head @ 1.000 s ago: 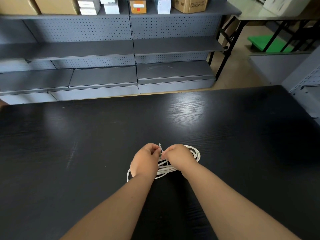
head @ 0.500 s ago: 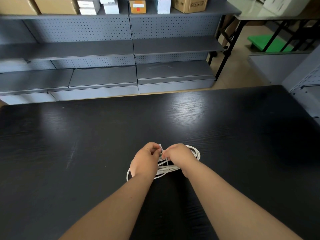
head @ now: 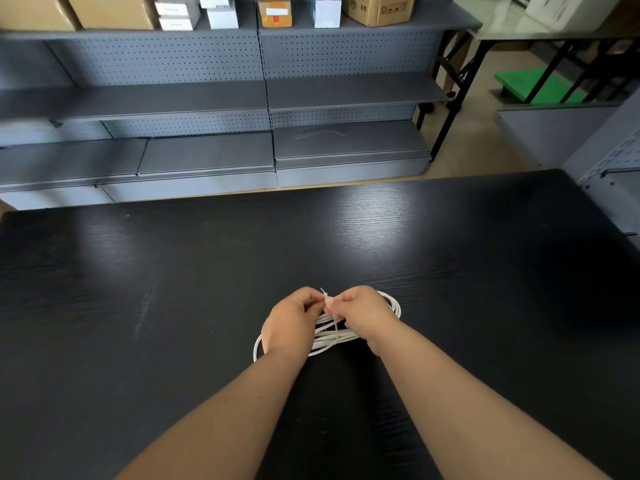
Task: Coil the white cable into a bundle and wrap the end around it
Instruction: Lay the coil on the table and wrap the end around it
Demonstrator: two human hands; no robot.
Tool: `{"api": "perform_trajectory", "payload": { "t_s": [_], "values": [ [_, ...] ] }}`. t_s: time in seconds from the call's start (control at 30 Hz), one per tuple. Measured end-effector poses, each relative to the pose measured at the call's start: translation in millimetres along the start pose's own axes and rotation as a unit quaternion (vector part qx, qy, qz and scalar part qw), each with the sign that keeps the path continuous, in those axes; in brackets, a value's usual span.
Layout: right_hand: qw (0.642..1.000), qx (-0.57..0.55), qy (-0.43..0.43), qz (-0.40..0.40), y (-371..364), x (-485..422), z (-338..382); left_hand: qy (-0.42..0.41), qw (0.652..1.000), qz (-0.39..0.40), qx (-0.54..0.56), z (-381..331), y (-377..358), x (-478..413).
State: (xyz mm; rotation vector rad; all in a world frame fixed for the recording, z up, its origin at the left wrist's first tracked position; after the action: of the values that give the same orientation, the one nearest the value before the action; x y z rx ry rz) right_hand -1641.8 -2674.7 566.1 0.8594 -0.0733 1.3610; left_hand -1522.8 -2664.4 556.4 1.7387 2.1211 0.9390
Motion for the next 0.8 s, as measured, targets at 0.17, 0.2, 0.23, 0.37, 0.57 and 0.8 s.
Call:
{"api": "perform_trajectory", "payload": {
  "t_s": [0.17,0.2,0.23,0.37,0.57,0.8],
  "values": [
    [1.000,0.008,0.006,-0.023,-1.7,-0.3,-2.6,-0.023,0.999,0.014,0.018,2.1,-0.8,-1.3],
    [1.000,0.009,0.003,-0.030,-1.5,-0.1,-3.5,-0.028,0.999,0.014,0.022,1.9,-0.5,-1.3],
    [0.999,0.006,0.003,-0.037,-0.8,0.6,-3.6,-0.032,0.999,0.012,0.024,1.7,-0.3,-1.4],
    [0.998,-0.025,0.011,-0.054,-1.0,3.5,-4.1,-0.040,0.999,0.010,0.023,2.5,0.5,-0.7],
    [0.999,-0.027,0.017,-0.034,0.3,6.1,-0.6,-0.045,0.999,0.009,0.028,2.7,1.9,-0.5],
    [1.000,-0.026,-0.007,-0.005,6.1,7.2,8.1,-0.049,0.999,0.009,0.017,3.2,1.7,-1.8]
  ]
}}
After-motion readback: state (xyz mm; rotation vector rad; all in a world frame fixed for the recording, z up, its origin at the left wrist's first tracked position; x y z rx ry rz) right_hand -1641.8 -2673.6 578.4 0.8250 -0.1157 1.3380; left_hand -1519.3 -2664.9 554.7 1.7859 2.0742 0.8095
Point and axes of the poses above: each hand's wrist, its own x-axis away from the middle knuckle, its own y-axis out of the back of the hand, z = x × y, the point moved 3 cm from there along -x, towards the middle knuckle, and after that the axes turned 11 degrees about -z, right-handed, at the moved point
